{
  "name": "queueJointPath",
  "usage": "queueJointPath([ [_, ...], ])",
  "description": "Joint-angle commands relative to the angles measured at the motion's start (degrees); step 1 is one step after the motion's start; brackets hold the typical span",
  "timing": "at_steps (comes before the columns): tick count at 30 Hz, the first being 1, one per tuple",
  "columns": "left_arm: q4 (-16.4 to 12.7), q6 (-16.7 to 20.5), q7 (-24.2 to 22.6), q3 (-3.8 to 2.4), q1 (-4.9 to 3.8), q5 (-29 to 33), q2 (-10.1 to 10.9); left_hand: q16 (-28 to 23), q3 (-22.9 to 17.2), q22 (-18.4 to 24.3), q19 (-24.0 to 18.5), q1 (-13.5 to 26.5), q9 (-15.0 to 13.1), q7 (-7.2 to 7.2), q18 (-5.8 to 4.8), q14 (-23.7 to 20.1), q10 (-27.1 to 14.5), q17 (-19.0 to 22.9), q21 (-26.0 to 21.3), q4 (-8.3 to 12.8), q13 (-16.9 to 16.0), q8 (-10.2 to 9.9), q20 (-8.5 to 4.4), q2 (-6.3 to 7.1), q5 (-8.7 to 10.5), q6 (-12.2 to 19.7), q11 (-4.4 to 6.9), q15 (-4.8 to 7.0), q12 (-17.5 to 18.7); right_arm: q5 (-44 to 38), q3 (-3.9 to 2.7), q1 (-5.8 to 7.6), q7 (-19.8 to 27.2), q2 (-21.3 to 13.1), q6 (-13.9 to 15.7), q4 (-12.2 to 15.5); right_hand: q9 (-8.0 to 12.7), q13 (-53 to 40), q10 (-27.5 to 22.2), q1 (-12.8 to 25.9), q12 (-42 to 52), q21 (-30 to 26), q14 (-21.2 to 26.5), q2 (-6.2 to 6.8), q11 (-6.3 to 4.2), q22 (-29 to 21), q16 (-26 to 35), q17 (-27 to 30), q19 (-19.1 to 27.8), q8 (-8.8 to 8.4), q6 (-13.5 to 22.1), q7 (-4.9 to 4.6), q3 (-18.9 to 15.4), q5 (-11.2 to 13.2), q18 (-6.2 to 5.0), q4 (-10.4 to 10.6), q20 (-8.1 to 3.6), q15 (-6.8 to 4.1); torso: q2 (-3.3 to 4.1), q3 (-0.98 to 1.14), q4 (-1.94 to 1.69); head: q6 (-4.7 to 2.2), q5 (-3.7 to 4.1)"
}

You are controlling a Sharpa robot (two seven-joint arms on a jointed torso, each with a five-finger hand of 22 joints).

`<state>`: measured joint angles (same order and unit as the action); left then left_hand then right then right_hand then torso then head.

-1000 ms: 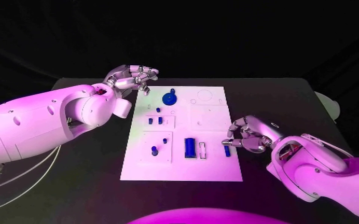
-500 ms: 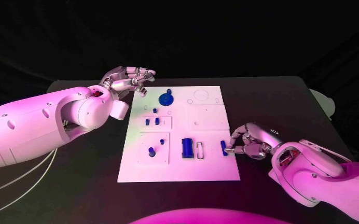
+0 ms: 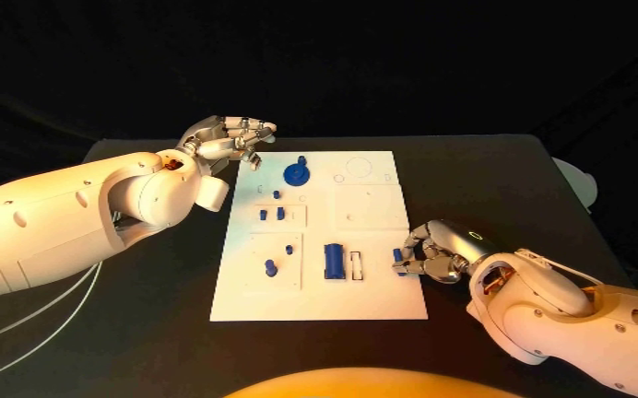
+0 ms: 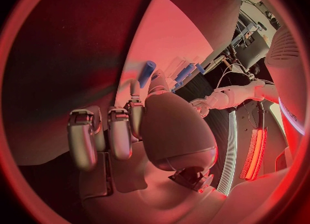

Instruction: Assemble the parts on the task board

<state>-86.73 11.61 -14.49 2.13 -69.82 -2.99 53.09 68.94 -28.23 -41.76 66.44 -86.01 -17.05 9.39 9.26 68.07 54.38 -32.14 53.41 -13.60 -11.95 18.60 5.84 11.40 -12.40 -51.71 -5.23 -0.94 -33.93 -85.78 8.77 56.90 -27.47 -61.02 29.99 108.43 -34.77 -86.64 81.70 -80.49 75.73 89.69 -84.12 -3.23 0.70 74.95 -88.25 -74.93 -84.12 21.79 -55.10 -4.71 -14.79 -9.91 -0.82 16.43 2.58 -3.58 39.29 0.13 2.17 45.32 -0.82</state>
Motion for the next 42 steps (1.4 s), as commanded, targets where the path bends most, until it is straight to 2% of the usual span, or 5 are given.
queueJointPath([
  [1, -0.2, -0.8, -0.4, -0.04, -0.03, 0.3, 0.0, -0.1, -0.2, 0.1, -0.3, 0.3, -0.1, -0.05, 0.54, -0.5, -0.5, 0.1, -0.4, 0.0, -0.1, 0.4, 0.15, -0.24, -0.16, 0.2, -0.08, -0.04, -0.4, -1.9, 0.03, -0.27, -1.1, 0.7, -2.0, -0.6, 0.3, 7.4, 0.7, -3.3, 0.2, 0.3, -5.0, -2.51, -0.46, 15.1, -0.4, -10.7, -5.9, -0.48, -0.7, 0.15, -0.2, -0.5, 0.82, 0.0, 0.23, 0.17, -0.05, 0.04, 0.01, 0.13, -0.13],
  [16, -0.4, -0.9, -0.2, -0.04, -0.04, 0.3, 0.2, -0.1, -0.2, 0.1, -0.3, 0.3, -0.1, -0.05, 0.54, -0.5, -0.5, 0.1, -0.4, 0.0, -0.1, 0.4, 0.15, -0.24, -0.16, 0.2, -0.08, -0.04, -0.4, -7.1, 0.06, -0.77, -3.0, 2.4, -7.0, -1.7, 1.1, 7.3, 0.7, -12.0, 0.0, 0.3, -5.1, -3.11, -1.41, 15.1, -0.6, -11.3, -5.9, -1.30, -2.7, 1.20, 3.1, 2.4, 0.82, -2.1, -0.43, -0.64, -0.04, 0.04, 0.12, 0.40, -0.40],
  [27, -0.6, -0.9, -0.2, -0.04, -0.04, 0.3, 0.3, 0.0, -0.4, 0.1, -0.3, 0.4, -0.2, -0.06, 0.55, -0.5, -0.5, 0.1, -0.5, 0.2, -0.1, 0.4, 0.13, -0.26, -0.15, 0.2, -0.07, -0.03, -0.5, -11.1, 0.06, -0.84, -5.1, 2.8, -7.5, -1.1, 1.0, 7.4, 0.6, -16.5, -0.5, 0.3, -5.2, -1.54, -1.31, 15.1, -0.7, -11.7, -5.9, -1.65, -2.3, 0.84, 9.8, -5.6, 0.82, -1.8, -0.62, -0.58, -0.10, 0.05, 0.10, 0.66, -0.44],
  [35, -0.6, -0.9, -0.2, -0.04, -0.04, 0.3, 0.5, 0.0, -0.5, 0.2, -0.3, 0.3, -0.2, -0.06, 0.56, -0.5, -0.5, 0.2, -0.5, 0.3, -0.1, 0.4, 0.13, -0.25, -0.16, 0.2, -0.05, -0.02, -0.5, -11.6, 0.05, -0.84, -5.4, 3.0, -5.7, -0.3, 0.1, 7.3, 0.8, -13.6, -0.6, 0.3, -5.2, 2.07, -1.03, 15.1, -0.7, -11.8, -5.9, -1.40, -1.8, 0.42, 22.1, -7.9, 0.82, 0.2, -0.33, -0.26, -0.10, 0.05, 0.07, 0.72, -0.50],
  [42, -0.7, -0.8, -0.2, -0.04, -0.04, 0.3, 0.5, 0.0, -0.5, 0.2, -0.3, 0.3, -0.2, -0.06, 0.56, -0.5, -0.5, 0.2, -0.5, 0.3, -0.1, 0.4, 0.13, -0.25, -0.16, 0.2, -0.05, -0.02, -0.5, -10.3, -0.08, -0.60, -5.2, 2.7, -3.5, 1.5, -2.1, 7.0, 1.3, -2.2, -0.4, 0.3, -5.2, 10.95, -0.97, 15.1, -0.6, -11.8, -5.9, 0.10, -1.8, 0.47, 45.4, -6.0, 0.82, -2.2, -0.18, -0.23, -0.12, -0.04, 0.10, 0.67, -0.58],
])
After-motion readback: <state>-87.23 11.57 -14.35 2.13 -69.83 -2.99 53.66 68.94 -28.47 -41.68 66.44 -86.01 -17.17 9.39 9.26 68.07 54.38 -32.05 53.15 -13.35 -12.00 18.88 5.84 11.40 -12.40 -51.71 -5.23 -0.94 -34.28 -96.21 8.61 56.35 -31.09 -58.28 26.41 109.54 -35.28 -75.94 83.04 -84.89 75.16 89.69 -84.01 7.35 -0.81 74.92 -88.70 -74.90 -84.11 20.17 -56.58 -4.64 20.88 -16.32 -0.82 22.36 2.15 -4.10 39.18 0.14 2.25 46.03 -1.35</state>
